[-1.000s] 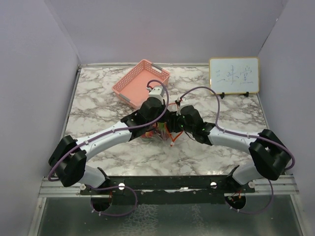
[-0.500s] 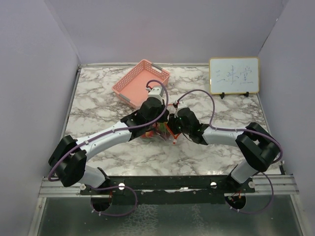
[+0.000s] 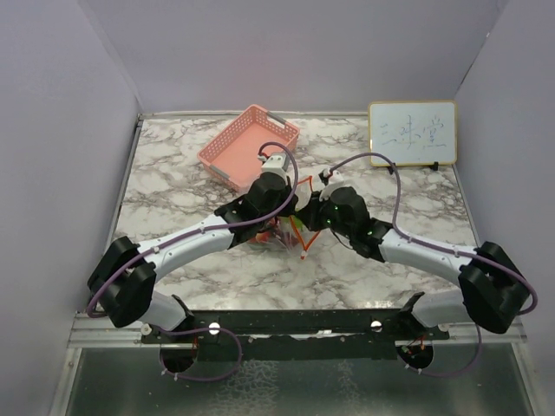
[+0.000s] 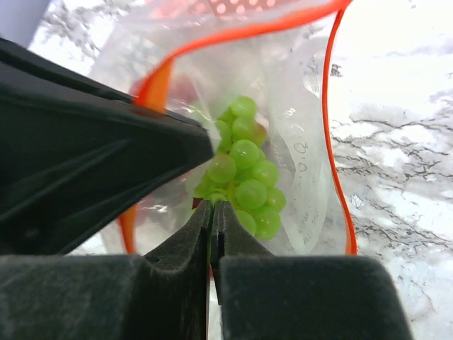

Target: Open the zip-top bag and remove the fake food

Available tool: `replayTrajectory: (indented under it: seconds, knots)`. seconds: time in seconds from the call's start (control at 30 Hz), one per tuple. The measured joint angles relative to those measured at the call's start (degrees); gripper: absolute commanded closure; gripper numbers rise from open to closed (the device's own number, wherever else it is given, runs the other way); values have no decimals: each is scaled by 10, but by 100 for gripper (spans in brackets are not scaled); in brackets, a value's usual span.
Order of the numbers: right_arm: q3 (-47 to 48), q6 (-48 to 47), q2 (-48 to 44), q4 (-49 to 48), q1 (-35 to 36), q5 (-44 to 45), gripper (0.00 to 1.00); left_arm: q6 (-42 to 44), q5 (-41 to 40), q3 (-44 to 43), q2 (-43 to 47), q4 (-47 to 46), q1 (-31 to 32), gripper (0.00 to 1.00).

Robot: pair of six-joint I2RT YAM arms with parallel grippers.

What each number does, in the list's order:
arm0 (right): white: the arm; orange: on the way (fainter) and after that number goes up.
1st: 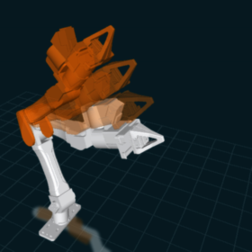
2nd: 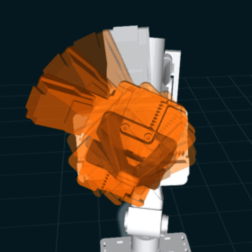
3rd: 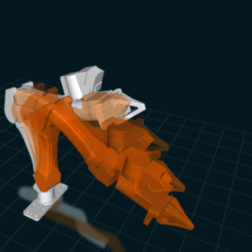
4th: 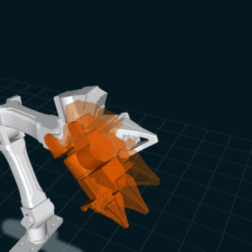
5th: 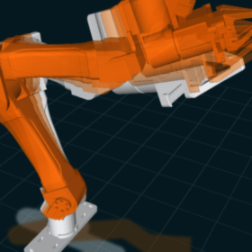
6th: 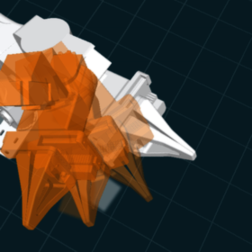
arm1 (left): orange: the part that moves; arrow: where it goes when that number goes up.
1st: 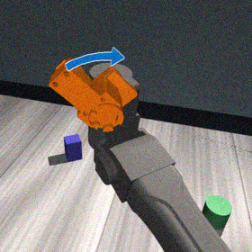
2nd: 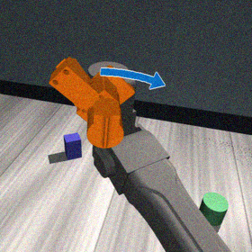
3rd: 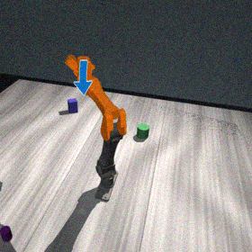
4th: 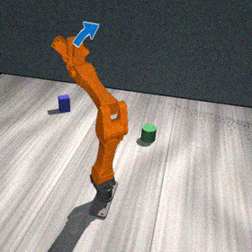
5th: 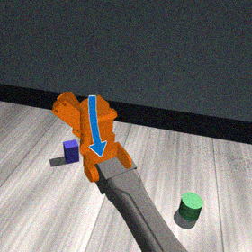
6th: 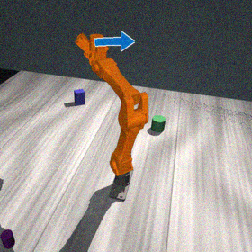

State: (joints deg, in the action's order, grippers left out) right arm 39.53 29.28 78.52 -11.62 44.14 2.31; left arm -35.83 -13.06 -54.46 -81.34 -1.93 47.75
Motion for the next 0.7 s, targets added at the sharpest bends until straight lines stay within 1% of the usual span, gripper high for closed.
replayTrajectory:
  seconds: [0.17,0.47,0.57,0.7]
  knots:
    - [0,-4,-61,27,0,13,99,0,-1,1,-6,-2,0,100]
    - [6,-26,-150,108,0,49,99,0,-3,23,-6,-10,-16,100]
    - [20,-35,-177,130,0,59,99,0,-3,30,-6,-12,-22,100]
    - [61,-47,-187,151,0,65,99,0,-3,39,-6,-21,-24,100]
